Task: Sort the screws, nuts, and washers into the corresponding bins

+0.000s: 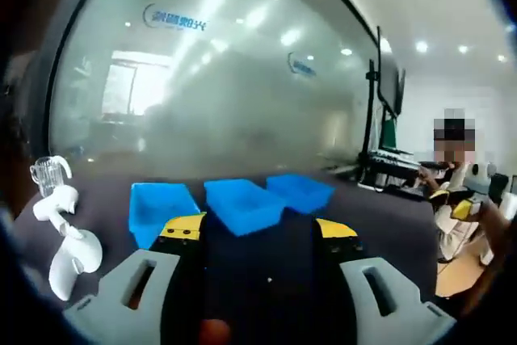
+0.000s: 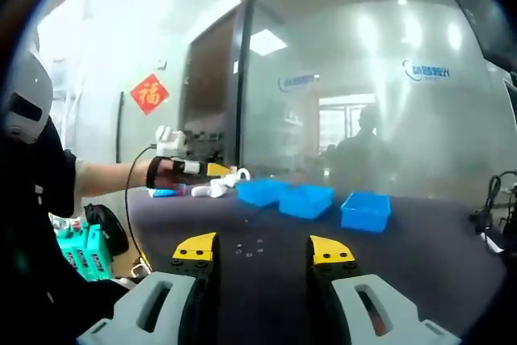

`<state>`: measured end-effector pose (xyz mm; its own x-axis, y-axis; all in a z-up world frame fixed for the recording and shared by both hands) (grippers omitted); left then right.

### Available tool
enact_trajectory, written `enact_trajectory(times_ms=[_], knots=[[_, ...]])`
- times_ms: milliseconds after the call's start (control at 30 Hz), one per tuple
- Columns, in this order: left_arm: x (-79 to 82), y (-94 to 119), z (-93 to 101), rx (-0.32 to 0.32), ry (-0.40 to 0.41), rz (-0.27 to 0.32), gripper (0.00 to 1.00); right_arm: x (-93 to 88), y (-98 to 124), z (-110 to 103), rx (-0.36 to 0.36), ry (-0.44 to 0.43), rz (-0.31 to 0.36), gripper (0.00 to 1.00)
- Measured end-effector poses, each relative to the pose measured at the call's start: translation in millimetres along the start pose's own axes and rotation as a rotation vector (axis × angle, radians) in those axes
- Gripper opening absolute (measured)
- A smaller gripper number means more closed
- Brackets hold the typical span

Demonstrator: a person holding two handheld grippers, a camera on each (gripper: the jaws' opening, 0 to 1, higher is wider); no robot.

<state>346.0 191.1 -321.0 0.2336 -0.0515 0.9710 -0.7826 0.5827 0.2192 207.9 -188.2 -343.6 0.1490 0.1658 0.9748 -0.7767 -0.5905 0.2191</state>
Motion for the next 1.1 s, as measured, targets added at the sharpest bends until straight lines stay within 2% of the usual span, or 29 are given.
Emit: enact_trajectory(times_ms=[167,300,367,533,700,833,1100], knots=[[-8.0,16,7.4,-0.076,-0.059,-0.028,0.50,0.8,-1,0,0.003,-0.003,0.003,0.38],[-17.1,24,8.2,-0.109,-0.095,-0.067,0.49,1.9,-3,-1,0.011,0.007,-0.003,0.38],[-22.7,31,11.3,-0.183,-0.063,-0.076,0.48,3.1,-3,0,0.014,0.008,0.000,0.38],[-33.0,42,10.2,-0.192,-0.080,-0.098,0.48,4.4,-4,1,0.016,0.013,0.002,0.38],[-40.3,53,20.1,-0.199,-0.164,-0.138,0.48,2.8,-5,2,0.021,0.021,-0.017,0.39],[-42.1,57,26.7,-0.221,-0.183,-0.158,0.48,1.3,-5,2,0.027,0.035,-0.042,0.39],[-39.1,54,28.5,-0.220,-0.193,-0.179,0.49,-3.5,-5,-1,0.029,0.070,-0.073,0.39]])
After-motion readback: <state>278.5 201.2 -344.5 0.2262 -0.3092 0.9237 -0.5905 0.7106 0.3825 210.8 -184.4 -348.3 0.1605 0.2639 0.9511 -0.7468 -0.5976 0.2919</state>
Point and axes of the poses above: the point that each gripper's makers call its tool centre point, and the gripper's own axes: y roughly backward along the fingers, z roughly to its right, x roughly out of its top, the point moved 10 cm from there along y, roughly backward along the fingers, and after that the axes turned 10 degrees about -z, right-handed, at the moved point
